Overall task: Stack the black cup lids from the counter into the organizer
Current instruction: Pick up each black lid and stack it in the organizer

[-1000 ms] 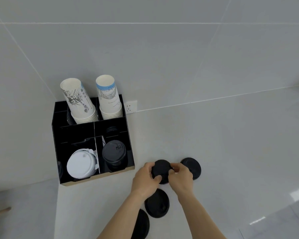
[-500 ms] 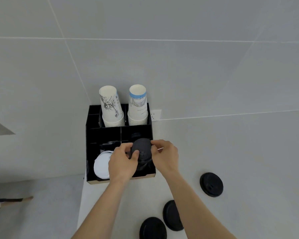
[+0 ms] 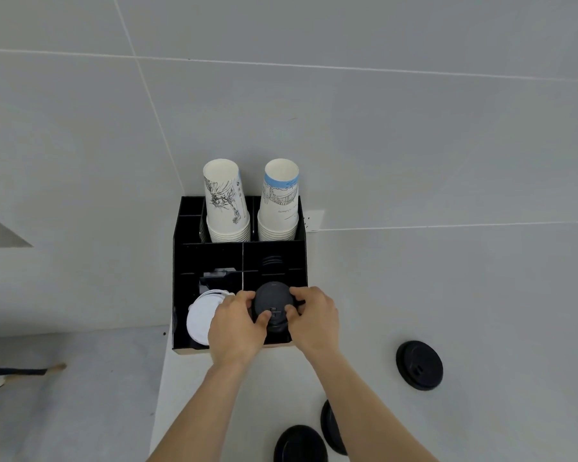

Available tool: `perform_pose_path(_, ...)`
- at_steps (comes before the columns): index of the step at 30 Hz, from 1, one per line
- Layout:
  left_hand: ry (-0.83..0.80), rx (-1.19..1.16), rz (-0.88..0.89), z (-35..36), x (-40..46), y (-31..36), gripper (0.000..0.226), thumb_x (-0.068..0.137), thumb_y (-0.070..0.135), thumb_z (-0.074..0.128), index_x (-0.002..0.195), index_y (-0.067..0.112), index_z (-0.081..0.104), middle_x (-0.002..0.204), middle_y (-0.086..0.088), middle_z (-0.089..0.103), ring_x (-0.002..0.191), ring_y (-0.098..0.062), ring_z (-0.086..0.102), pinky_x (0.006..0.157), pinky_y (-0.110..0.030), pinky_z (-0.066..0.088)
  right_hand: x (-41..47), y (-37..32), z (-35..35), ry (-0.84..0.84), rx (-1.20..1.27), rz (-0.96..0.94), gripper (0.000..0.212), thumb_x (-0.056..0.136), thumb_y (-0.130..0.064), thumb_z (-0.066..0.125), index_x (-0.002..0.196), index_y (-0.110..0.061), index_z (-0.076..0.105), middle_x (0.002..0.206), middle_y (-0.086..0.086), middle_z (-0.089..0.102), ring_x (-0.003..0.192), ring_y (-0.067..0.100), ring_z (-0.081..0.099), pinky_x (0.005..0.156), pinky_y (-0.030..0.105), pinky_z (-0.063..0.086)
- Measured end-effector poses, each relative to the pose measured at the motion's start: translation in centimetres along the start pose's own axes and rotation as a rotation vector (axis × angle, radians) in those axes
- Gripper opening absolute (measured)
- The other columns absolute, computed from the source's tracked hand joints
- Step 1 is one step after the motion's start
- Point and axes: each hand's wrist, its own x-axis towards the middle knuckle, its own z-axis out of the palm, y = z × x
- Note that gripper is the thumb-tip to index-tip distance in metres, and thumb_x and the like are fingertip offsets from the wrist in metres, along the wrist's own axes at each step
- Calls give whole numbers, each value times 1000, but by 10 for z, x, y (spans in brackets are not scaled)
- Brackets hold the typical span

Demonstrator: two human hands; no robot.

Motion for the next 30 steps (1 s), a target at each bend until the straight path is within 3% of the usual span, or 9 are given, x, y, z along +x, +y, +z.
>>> perform_pose_path(8,9,34,28,-2,-2,4,47,84,37,72,127,24,60,115,0,64,103,-23,63,81,-38,55,0,1,1,2,-71,11,37,93,-20,61,130,-22,62,118,3,62,102,25,64,82,33,52)
perform_pose_path(16,11,-49,58,-5,-10,0,48,84,31,73,129,27,58,118,3,62,104,-20,63,83,-37,55,-4,1,-3,-18,-74,55,38,92,-21,62,130,-22,63,123,3,67,109,25,65,86,35,53)
perform_pose_path(23,52,-126,100,-8,-35,0,36,89,29,67,124,27,58,112,8,65,101,-14,64,81,-27,49,-41,25,-22,116,60,131,27,94,-28,56,118,-28,67,105,-8,70,87,15,68,76,30,51)
perform_pose_path(26,-14,-147,115,2,-57,4,29,90,28,66,118,29,60,107,11,65,89,-7,63,77,-25,50,-63,53,-32,119,52,251,25,93,-28,56,115,-27,67,104,-7,70,89,15,67,79,33,54)
perform_pose_path(30,-254,-138,139,24,-84,10,23,90,34,62,114,34,61,101,17,65,85,0,62,77,-24,51,-92,88,-41,95,11,420,25,92,-29,56,114,-25,67,109,-3,68,96,21,66,83,39,55)
